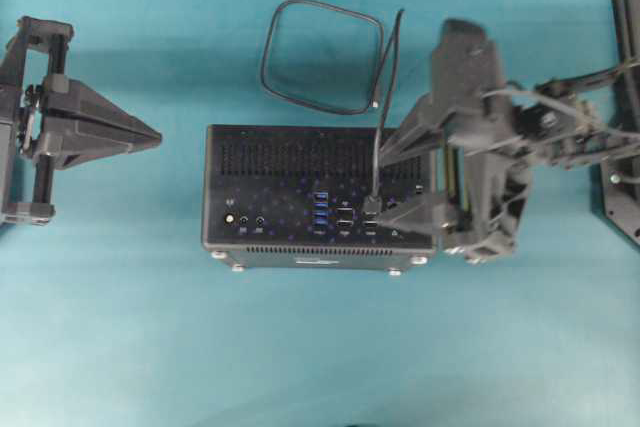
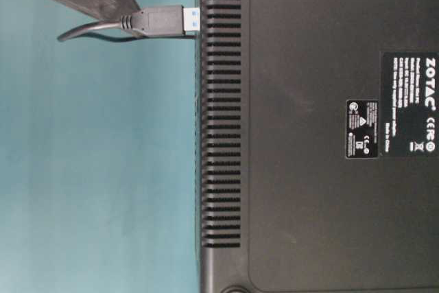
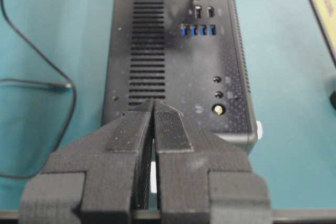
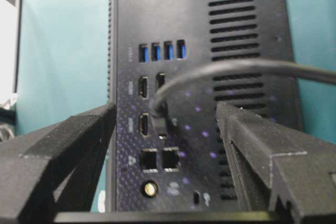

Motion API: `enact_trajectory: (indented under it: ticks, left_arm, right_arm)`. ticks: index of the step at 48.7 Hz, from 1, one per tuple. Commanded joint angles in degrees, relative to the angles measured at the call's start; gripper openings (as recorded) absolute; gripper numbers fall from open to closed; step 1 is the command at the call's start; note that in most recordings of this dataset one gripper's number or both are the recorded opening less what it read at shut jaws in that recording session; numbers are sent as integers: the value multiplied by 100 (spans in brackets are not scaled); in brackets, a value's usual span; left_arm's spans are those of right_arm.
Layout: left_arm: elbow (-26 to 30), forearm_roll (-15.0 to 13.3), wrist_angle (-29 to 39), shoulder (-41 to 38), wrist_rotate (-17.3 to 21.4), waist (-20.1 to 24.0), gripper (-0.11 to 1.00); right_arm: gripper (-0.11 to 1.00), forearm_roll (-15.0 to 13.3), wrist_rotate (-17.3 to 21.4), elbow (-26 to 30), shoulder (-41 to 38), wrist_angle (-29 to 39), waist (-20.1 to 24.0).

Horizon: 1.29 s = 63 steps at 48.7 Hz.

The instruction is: Insert the USB into the PC box with both arms.

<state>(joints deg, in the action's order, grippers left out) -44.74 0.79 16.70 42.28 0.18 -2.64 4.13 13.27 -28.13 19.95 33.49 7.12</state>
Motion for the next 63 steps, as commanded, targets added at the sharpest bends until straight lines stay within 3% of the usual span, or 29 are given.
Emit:
enact_trajectory:
  ticks: [1,17,36,47,63]
  left_arm:
    - [-9,18,-53,18,9,0,0]
    - [-97,18,-53,114,-9,0,0]
    - [-88,18,-53,97,-18,0,0]
    - [-105,18,-53,97,-18,0,0]
    - [-141,18,-53,97,-18,0,0]
  right_arm:
    - [81,-9,53,185,-9,-9,53]
    - [80,-132,62,325,-132,483,53]
    - [77,-272,44,1046,-571,1389,53]
    - [76,-281,44,1116,-642,1503,53]
    - [57,-281,44,1125,-633,1521,53]
